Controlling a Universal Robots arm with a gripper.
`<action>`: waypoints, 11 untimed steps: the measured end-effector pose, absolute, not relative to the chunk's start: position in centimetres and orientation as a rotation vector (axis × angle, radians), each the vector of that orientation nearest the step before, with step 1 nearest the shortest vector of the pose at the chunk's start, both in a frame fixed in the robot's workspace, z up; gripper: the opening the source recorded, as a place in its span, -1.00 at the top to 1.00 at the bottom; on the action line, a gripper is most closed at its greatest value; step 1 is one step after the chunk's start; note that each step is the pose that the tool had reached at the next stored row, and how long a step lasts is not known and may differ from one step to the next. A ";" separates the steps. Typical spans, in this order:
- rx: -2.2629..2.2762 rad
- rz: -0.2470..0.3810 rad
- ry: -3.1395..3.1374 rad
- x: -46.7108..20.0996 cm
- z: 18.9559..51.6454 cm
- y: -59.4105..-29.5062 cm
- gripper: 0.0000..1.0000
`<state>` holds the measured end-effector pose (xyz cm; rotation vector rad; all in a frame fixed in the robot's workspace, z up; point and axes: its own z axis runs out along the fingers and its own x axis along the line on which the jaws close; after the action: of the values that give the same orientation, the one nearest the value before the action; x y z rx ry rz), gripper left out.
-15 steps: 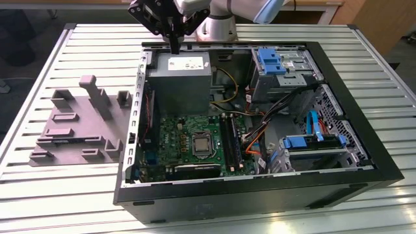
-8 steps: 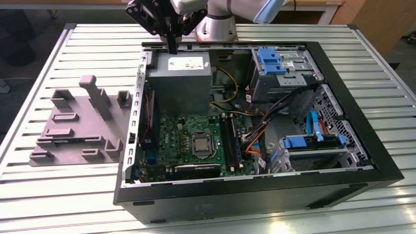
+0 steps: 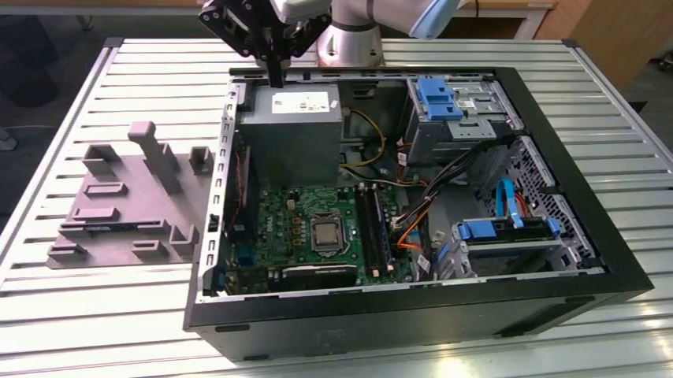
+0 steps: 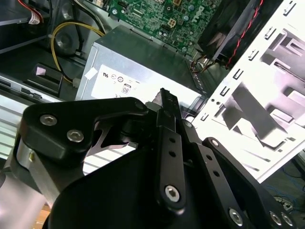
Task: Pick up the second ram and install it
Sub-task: 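Reach for the second ram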
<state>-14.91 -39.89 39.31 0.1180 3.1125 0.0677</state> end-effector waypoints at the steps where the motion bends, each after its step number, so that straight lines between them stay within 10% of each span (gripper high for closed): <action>1: 0.118 0.068 3.113 -15.0 39.3 -39.9 0.79; 11: 0.118 0.068 3.113 -15.4 39.3 -39.9 0.79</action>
<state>-15.36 -39.89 39.31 0.1180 3.1125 0.0675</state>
